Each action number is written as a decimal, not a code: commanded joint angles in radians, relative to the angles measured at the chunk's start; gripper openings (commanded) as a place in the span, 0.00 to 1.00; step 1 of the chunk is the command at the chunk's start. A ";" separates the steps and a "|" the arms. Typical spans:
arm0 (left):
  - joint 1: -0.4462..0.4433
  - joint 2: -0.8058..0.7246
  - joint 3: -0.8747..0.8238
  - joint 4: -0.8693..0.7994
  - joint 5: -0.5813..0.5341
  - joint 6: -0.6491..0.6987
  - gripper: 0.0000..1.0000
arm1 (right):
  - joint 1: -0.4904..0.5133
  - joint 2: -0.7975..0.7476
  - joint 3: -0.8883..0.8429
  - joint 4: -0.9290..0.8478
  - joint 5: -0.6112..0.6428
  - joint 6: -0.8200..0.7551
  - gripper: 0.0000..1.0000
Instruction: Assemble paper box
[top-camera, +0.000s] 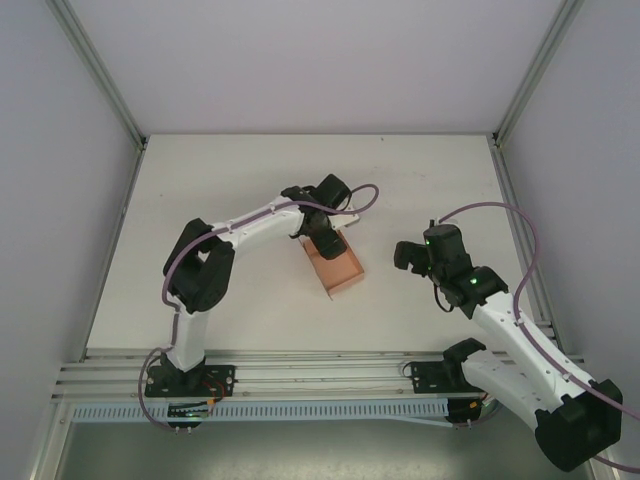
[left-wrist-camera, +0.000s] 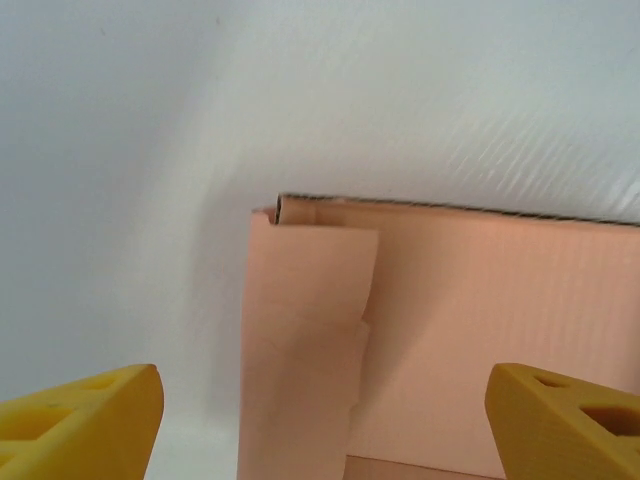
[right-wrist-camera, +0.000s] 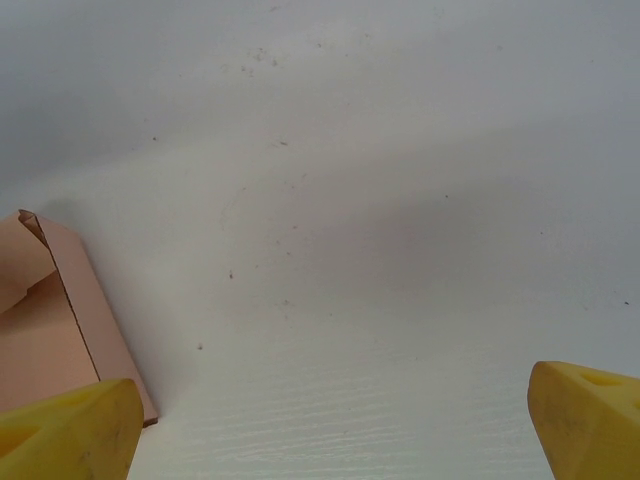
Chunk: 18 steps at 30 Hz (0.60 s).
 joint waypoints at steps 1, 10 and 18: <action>-0.002 -0.017 -0.008 0.012 0.032 0.048 0.84 | -0.007 -0.011 -0.021 0.016 -0.024 -0.020 0.99; 0.038 0.039 0.045 -0.021 -0.011 0.036 0.70 | -0.007 0.012 -0.030 0.043 -0.056 -0.032 0.99; 0.070 0.177 0.185 -0.135 0.053 0.094 0.62 | -0.007 0.071 -0.023 0.087 -0.083 -0.050 0.99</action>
